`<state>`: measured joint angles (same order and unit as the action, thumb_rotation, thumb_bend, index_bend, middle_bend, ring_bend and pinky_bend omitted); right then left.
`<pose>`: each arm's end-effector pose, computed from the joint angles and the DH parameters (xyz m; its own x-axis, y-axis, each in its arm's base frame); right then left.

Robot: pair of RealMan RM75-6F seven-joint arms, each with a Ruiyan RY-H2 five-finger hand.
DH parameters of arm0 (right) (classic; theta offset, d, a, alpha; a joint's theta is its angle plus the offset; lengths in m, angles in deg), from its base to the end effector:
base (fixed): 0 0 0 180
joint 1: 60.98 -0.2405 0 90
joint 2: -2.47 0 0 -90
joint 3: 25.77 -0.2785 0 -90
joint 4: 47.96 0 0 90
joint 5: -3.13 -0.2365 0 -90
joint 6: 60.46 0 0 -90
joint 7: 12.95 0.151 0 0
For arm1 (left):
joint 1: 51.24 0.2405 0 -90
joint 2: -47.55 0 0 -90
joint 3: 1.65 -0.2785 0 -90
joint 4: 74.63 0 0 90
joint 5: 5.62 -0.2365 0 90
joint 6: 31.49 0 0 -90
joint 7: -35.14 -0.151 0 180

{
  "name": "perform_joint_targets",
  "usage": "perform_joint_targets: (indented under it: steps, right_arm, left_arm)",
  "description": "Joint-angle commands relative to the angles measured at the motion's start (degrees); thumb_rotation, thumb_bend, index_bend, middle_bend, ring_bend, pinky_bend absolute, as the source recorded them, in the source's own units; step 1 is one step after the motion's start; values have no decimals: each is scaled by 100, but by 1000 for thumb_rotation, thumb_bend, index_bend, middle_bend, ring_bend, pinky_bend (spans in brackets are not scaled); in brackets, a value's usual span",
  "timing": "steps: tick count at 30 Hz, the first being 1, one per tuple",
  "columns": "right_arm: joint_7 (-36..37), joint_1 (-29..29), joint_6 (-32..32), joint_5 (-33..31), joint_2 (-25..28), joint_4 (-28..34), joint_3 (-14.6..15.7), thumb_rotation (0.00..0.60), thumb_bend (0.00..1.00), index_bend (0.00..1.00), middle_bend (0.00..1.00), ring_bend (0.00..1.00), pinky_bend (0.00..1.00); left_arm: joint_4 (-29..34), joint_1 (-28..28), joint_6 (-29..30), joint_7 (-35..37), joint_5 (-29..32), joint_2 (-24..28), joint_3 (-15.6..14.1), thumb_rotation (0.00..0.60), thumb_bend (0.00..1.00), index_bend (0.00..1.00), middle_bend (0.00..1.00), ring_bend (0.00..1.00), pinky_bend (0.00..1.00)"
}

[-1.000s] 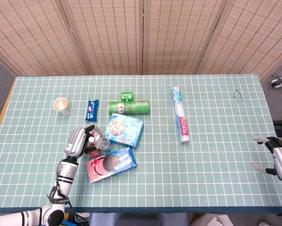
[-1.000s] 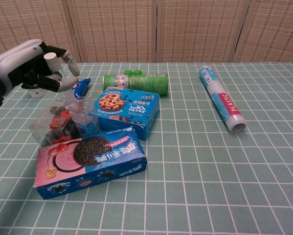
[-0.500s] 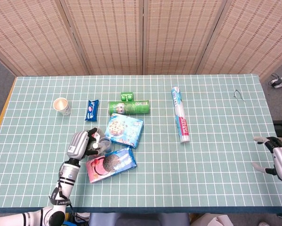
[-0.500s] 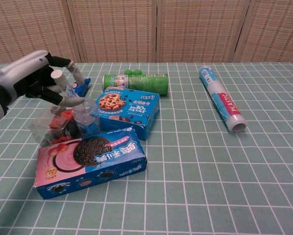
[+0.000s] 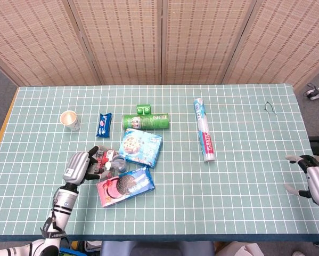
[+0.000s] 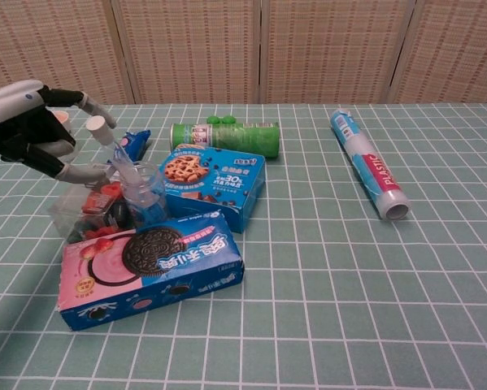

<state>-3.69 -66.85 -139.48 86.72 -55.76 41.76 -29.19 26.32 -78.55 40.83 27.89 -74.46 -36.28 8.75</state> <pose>-0.3680 -0.2016 0.1790 0.3746 -0.0728 0.9243 -0.9251 0.0368 0.3779 -0.1840 0.3019 0.0135 0.0125 0.1661 0.9860 0.9862 -0.1647 0.0153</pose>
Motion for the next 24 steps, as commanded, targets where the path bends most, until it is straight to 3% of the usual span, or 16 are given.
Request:
perform_joint_targets:
  steps: [1,8,13,15,19,24]
  right_arm:
    - [-34,-2,14,-51,-8,0,-16,600,61,276,357,224,414]
    - [-213,3,47,-304,-48,21,-105,600,61,276,356,224,414]
    - [-378,-22,103,-391,-95,58,-127,600,61,276,357,224,414]
    - [-439,-42,140,-420,-118,57,-134,600,61,276,357,224,414]
    - [-528,-93,238,-459,-161,38,-136,600,61,276,357,224,414]
    - [-722,-122,283,-592,-243,7,-176,600,61,276,357,224,414]
  left_arm:
    - [267,240,141,4,-149,409,-189,600,55,387,1000,965,950]
    - [552,758,569,-221,-633,1388,-641,600,55,371,1000,883,875]
    - [610,1145,953,208,-919,1937,-781,600,55,365,951,774,830]
    - [435,1282,1149,71,-1039,2036,-846,600,54,357,892,736,805]
    - [32,1512,1348,-1047,-1195,2117,-1121,600,54,318,782,666,762]
    - [-485,1739,1543,-1075,-1255,1835,-1159,600,57,310,743,633,739]
